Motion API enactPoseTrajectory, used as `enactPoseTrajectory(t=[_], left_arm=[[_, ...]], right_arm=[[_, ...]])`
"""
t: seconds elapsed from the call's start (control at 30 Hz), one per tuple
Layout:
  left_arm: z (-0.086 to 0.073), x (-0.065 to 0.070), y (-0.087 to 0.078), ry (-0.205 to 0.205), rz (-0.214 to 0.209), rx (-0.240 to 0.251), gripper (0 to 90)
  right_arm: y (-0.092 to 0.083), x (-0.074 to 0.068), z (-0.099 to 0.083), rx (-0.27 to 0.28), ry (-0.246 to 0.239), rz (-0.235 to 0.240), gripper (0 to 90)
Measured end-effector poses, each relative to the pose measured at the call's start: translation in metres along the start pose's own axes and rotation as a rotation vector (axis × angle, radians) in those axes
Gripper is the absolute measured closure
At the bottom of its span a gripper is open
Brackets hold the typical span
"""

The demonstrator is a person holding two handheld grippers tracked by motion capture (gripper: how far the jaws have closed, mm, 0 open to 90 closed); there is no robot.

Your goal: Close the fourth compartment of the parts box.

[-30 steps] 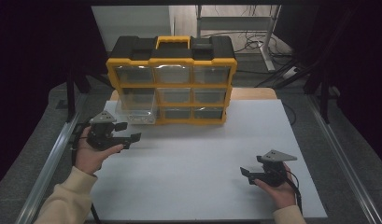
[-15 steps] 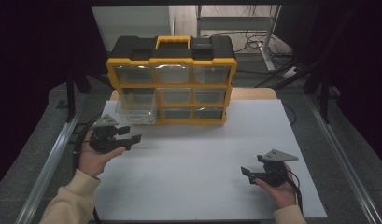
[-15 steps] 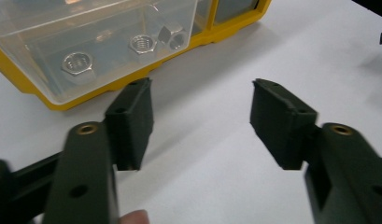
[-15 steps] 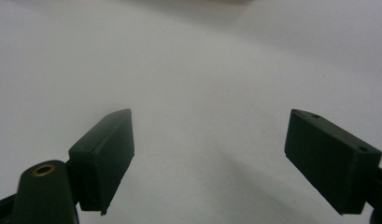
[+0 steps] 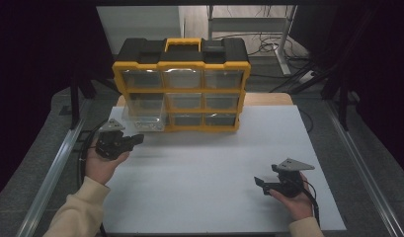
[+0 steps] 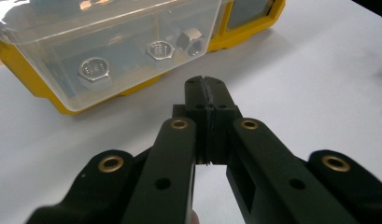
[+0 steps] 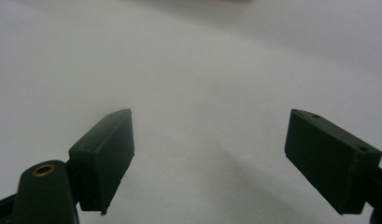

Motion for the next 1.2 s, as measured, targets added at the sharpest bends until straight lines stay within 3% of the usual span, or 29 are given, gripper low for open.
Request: enactPoseTrajectory(t=[0.63, 1.2], left_arm=[[0.018, -0.009, 0.015, -0.010, 0.084, 0.015, 89.7], [0.026, -0.011, 0.019, -0.026, 0.106, 0.022, 89.7]], right_arm=[[0.000, 0.000, 0.000, -0.001, 0.002, -0.001, 16.6], [0.000, 0.000, 0.000, -0.003, -0.001, -0.002, 16.6]])
Point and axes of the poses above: each handheld gripper's, and its own axes: y roughly forward along the jaws, z roughly out of its top, x roughly to its right, the point moved 6 cm from there along y, roughly forward along the jaws, and after that the axes turned 9 degrees about z, right-handed, at the moved point
